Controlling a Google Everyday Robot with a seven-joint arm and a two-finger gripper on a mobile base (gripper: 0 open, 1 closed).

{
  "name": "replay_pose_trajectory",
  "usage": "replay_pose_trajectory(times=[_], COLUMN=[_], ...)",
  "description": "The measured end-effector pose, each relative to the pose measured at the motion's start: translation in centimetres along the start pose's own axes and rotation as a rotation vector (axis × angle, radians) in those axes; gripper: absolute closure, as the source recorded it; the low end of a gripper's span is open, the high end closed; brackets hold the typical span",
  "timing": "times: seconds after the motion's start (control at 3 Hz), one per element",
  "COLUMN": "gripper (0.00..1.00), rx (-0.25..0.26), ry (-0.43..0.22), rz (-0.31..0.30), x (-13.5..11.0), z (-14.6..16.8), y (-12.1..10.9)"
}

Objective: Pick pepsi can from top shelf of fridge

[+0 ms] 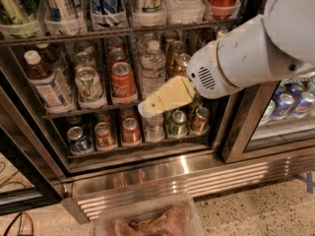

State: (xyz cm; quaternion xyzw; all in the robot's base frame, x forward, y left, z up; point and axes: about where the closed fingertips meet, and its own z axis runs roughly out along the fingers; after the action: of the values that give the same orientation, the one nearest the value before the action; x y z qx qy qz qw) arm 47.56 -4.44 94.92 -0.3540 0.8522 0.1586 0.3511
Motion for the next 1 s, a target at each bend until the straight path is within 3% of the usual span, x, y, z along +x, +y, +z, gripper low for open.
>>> replay_pose_trajectory(times=[0.33,0.67,1.0], gripper=[0.0,0.0,0.0], rx=[0.012,0.048,0.115], ry=[-0.028,-0.092,-0.205], rz=[-0.009,-0.054,-0.092], x=[0.0,-2.5,-7.2], z=[0.4,3.1,4.7], y=[0.4,2.0,1.9])
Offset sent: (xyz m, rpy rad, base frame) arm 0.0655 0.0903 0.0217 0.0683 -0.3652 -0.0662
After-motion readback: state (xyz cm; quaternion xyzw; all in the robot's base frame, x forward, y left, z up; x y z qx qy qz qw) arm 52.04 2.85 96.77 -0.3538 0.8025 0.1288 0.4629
